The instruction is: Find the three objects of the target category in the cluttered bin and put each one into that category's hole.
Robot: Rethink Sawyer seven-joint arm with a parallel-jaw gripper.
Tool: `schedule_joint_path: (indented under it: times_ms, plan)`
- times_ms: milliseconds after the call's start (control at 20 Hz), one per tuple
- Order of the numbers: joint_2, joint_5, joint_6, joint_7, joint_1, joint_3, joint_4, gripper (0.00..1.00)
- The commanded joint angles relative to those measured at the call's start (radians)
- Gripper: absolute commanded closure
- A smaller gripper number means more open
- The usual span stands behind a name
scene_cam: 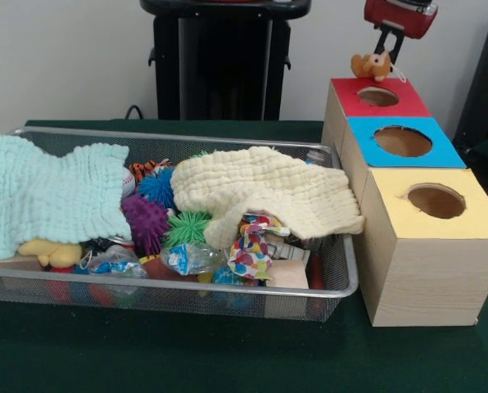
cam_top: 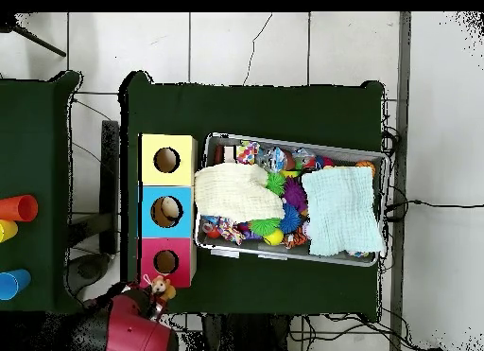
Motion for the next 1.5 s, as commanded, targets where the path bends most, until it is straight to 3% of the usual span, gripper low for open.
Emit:
schedule_joint_path:
  times_ms: [50, 350, 850, 1500]
  plan:
    - [0.033, -0.047, 0.126, 0.213, -0.045, -0.003, -0.192, 1.00]
    - [0.024, -0.073, 0.181, 0.204, -0.064, -0.005, -0.231, 1.00]
    - [0.037, -0.094, 0.164, 0.184, -0.104, 0.019, -0.284, 1.00]
    - [0.064, -0.083, 0.045, 0.198, -0.122, 0.072, -0.183, 1.00]
